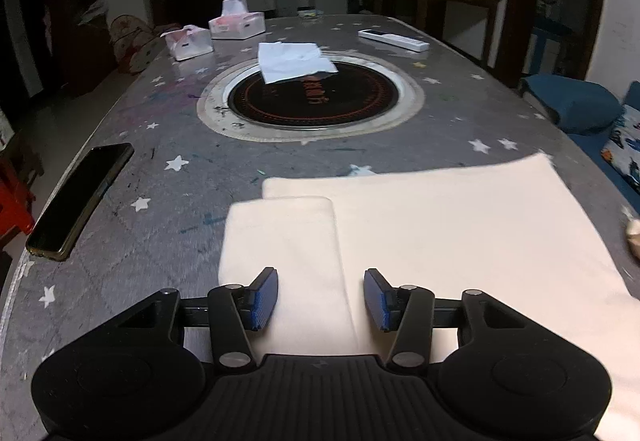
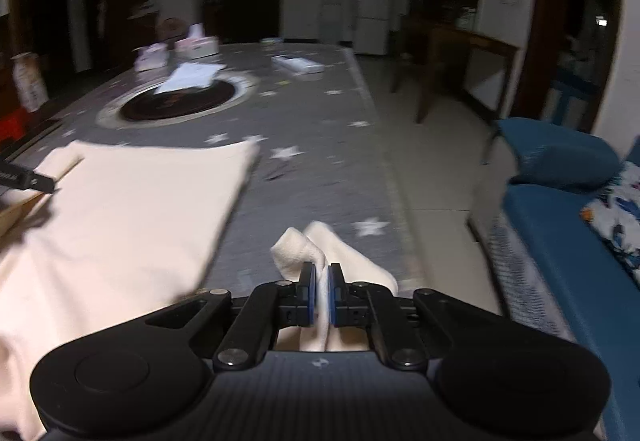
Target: Fold clothes
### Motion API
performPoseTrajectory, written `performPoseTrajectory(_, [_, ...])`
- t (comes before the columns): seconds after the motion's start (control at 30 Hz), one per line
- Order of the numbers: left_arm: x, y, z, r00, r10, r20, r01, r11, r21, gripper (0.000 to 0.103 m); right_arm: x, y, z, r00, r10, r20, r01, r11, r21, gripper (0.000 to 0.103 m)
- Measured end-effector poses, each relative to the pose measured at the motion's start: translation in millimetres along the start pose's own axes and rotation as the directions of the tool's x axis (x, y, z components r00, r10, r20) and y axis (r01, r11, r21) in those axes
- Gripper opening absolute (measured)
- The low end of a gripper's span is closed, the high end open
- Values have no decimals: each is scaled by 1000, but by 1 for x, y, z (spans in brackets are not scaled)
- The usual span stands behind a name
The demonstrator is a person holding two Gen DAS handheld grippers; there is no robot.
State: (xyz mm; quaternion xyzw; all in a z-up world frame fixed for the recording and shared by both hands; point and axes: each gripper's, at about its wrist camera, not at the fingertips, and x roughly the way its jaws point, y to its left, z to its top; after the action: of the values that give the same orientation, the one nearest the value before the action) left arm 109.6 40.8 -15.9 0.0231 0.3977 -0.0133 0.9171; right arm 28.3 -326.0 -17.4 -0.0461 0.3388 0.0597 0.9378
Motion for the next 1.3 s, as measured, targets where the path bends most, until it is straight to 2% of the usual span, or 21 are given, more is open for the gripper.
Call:
performPoseTrajectory(0.1, [8, 3, 5, 1000, 10, -4, -10, 1000, -8, 50, -1, -17, 1, 998, -59, 4, 59, 997, 44, 6])
performPoseTrajectory(0.2, [11, 6, 7, 1000, 16, 3, -16, 1000, -9, 42, -4, -26, 0, 996, -84, 4, 83, 994, 66, 8])
performPoseTrajectory(0.27, [10, 10, 6, 1000, 14, 9, -14, 1000, -18, 28, -6, -32, -1, 995, -100, 4, 99, 992, 81, 11])
performPoseTrajectory(0.3, [9, 13, 6, 1000, 10, 12, -9, 1000, -27, 26, -6, -35, -1, 994, -108, 4, 107, 990, 88, 12])
performPoseTrajectory(0.33, [7, 16, 6, 1000, 5, 15, -5, 999, -36, 18, -7, -38, -2, 993, -116, 4, 115, 989, 95, 12])
performPoseTrajectory(0.37, [6, 19, 5, 1000, 1, 17, 0, 999, -48, 17, -9, -38, -2, 993, -119, 9, 118, 988, 98, 12])
performPoseTrajectory(0.6, [-11, 37, 0, 999, -16, 49, 21, 994, -106, 8, -22, -15, 0, 999, -36, 33, 34, 998, 58, 20])
performPoseTrajectory(0.8, [-32, 56, -9, 997, -17, 76, 30, 985, -171, 8, -29, 13, -4, 998, 62, 18, -63, 998, 18, 28])
performPoseTrajectory(0.93, [-36, 41, -6, 995, -56, 79, 66, 990, -126, 10, -27, 28, -8, 995, 103, 3, -104, 995, 6, 31])
performPoseTrajectory(1.1, [-19, 14, 0, 997, -62, 54, 65, 997, -49, 28, -28, 37, -12, 991, 130, -11, -130, 992, 3, 34])
performPoseTrajectory(1.13, [-12, 10, 2, 998, -52, 43, 54, 998, -42, 39, -29, 37, -13, 991, 131, -12, -131, 991, 3, 34])
performPoseTrajectory(1.17, [-7, 7, 3, 999, -37, 36, 39, 999, -37, 44, -29, 37, -14, 991, 132, -13, -132, 991, 4, 34])
performPoseTrajectory(1.3, [9, 1, 7, 999, 19, 27, -18, 1000, -15, 44, -29, 33, -16, 991, 133, -19, -133, 991, 10, 35])
